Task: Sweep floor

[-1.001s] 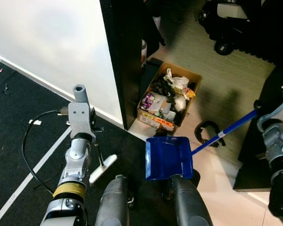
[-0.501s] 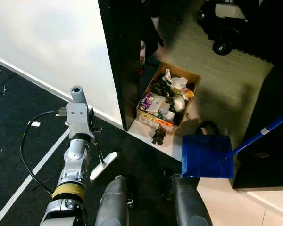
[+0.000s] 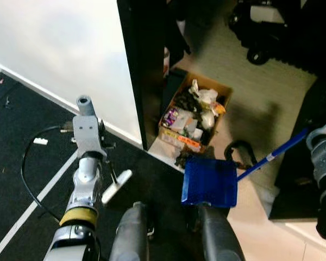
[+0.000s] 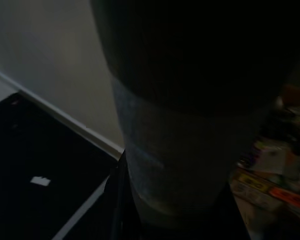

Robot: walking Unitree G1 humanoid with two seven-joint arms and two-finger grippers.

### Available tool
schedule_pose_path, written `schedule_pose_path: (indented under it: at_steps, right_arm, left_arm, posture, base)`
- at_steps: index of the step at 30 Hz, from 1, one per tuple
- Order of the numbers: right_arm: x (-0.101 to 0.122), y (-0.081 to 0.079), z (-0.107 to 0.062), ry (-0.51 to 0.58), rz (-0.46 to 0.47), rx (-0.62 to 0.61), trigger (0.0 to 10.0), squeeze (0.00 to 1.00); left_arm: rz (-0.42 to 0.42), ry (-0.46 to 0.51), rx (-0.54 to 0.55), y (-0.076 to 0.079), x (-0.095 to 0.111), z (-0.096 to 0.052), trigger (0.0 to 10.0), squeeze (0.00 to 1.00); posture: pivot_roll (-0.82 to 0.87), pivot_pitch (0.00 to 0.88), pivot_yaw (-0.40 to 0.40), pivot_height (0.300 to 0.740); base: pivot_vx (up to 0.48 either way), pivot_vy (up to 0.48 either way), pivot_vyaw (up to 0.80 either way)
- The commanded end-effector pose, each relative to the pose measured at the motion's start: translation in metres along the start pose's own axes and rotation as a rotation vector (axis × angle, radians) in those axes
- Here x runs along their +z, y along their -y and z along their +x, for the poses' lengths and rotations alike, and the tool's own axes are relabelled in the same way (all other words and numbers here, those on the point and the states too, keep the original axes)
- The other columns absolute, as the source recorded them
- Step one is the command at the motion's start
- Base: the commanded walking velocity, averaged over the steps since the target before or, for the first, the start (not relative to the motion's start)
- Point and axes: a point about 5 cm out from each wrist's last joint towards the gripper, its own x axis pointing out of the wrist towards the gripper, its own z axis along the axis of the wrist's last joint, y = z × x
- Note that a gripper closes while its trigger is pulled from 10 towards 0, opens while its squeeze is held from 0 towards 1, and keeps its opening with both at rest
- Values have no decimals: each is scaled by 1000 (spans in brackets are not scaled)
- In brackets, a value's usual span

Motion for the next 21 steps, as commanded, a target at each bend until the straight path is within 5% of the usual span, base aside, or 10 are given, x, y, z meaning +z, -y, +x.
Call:
schedule_pose_path:
  at_steps: [1, 12, 21]
  right_arm:
    - [-4, 7, -2, 17, 13, -70, 10000, 0]
    - [-11, -30, -4, 46, -34, -56, 10000, 0]
    - [-18, -52, -7, 54, 55, -18, 10000, 0]
  left_arm:
    - [34, 38, 41, -10, 6, 3, 10000, 0]
    - [71, 46, 106, -16, 8, 8, 10000, 0]
    - [83, 68, 87, -10, 15, 15, 10000, 0]
  posture:
    - [49, 219, -62, 740]
    - [56, 240, -71, 740]
    - [48, 263, -53, 740]
  base:
    - [0, 0, 0]
    - [0, 0, 0]
    - [0, 0, 0]
